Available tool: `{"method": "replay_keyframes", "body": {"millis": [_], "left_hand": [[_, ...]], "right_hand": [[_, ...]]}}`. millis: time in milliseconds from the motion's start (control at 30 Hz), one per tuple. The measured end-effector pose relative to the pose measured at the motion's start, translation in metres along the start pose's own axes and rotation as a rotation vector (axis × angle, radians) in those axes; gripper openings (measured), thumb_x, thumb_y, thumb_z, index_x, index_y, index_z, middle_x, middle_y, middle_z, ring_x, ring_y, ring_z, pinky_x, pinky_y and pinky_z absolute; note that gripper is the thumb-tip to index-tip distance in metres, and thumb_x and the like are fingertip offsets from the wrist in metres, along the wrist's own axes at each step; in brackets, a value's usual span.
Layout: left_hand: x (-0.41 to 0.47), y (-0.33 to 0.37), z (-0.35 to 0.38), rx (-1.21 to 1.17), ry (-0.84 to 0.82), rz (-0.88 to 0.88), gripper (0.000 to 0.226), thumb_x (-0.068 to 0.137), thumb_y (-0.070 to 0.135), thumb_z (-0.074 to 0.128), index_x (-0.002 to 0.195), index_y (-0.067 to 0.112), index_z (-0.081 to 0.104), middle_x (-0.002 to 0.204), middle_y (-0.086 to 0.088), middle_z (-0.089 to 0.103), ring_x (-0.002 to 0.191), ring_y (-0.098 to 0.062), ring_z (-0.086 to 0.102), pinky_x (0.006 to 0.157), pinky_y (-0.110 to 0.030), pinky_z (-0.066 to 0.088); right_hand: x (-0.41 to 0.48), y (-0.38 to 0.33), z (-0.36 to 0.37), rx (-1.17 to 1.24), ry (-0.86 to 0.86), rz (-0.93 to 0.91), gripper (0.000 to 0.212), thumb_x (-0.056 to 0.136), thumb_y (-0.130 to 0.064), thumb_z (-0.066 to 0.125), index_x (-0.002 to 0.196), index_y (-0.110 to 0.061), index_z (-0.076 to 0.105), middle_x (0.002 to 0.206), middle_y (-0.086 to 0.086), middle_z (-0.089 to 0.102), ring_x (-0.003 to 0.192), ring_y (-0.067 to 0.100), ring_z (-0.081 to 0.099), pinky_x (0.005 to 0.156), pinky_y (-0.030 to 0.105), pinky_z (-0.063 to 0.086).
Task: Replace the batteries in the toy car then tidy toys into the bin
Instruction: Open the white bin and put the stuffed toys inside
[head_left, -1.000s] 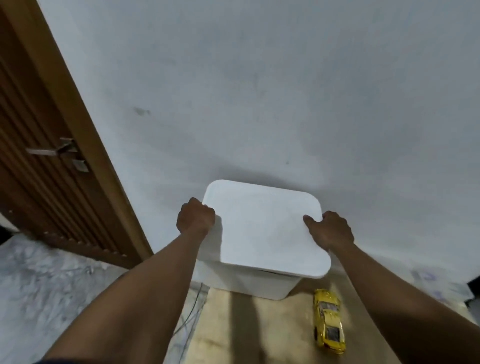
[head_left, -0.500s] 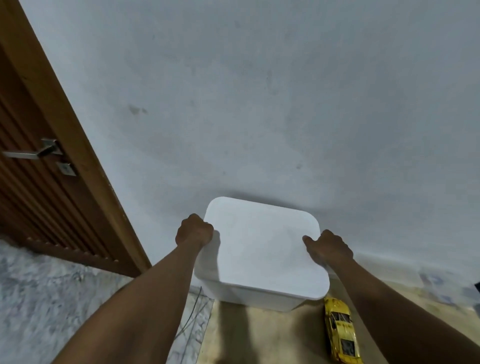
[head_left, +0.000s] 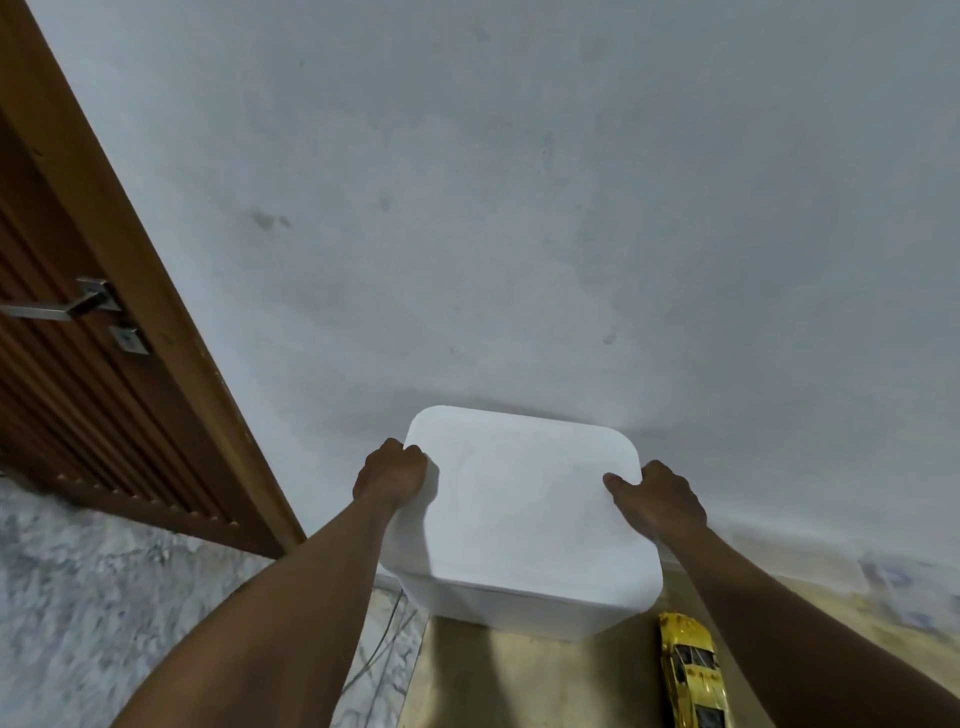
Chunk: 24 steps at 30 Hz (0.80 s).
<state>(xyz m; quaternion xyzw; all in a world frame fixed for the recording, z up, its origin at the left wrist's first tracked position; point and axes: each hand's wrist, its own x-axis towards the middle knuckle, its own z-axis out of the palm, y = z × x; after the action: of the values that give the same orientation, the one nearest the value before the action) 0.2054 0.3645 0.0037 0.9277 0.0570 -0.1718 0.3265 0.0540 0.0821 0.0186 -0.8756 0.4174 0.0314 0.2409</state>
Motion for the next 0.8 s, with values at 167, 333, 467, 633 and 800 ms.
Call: {"method": "replay_keyframes", "body": {"millis": [167,333,467,633,800], "left_hand": [[0.017,0.01,0.006,-0.048,-0.015,-0.019,0.055,0.104,0.042,0.022,0.137,0.007,0.048,0.14,-0.019,0.051,0.127,-0.035,0.049,0.101,-0.04,0.038],[0.027,0.008,0.017,-0.11,-0.037,-0.052,0.054,0.101,0.053,0.024,0.135,0.014,0.041,0.128,-0.02,0.056,0.116,-0.036,0.054,0.094,-0.043,0.042],[0.033,0.005,0.021,-0.165,-0.052,-0.07,0.053,0.101,0.053,0.03,0.136,0.014,0.039,0.13,-0.018,0.054,0.118,-0.035,0.052,0.093,-0.041,0.041],[0.032,0.006,0.019,-0.209,-0.04,-0.084,0.057,0.1,0.054,0.036,0.138,0.013,0.043,0.135,-0.018,0.052,0.124,-0.035,0.051,0.099,-0.04,0.04],[0.034,0.002,0.017,-0.274,-0.034,-0.075,0.057,0.098,0.055,0.04,0.127,0.008,0.052,0.13,-0.017,0.055,0.119,-0.034,0.053,0.099,-0.039,0.043]], "right_hand": [[0.012,-0.006,0.007,0.014,0.019,-0.016,0.062,0.092,-0.061,0.045,0.131,-0.013,0.048,0.129,0.008,0.058,0.118,0.03,0.055,0.094,0.038,0.045],[0.01,-0.006,0.023,0.057,0.069,0.015,0.066,0.096,-0.062,0.035,0.144,-0.016,0.038,0.136,0.012,0.054,0.125,0.035,0.052,0.1,0.044,0.041],[0.006,-0.004,0.031,0.092,0.088,0.034,0.066,0.096,-0.062,0.033,0.147,-0.02,0.033,0.135,0.013,0.055,0.123,0.038,0.052,0.099,0.046,0.041],[0.003,-0.005,0.03,0.118,0.093,0.038,0.067,0.095,-0.063,0.034,0.148,-0.022,0.033,0.136,0.012,0.055,0.124,0.037,0.052,0.1,0.047,0.04],[-0.002,-0.005,0.026,0.125,0.092,0.035,0.07,0.094,-0.066,0.031,0.149,-0.023,0.03,0.138,0.012,0.054,0.125,0.036,0.051,0.102,0.047,0.04]]}}
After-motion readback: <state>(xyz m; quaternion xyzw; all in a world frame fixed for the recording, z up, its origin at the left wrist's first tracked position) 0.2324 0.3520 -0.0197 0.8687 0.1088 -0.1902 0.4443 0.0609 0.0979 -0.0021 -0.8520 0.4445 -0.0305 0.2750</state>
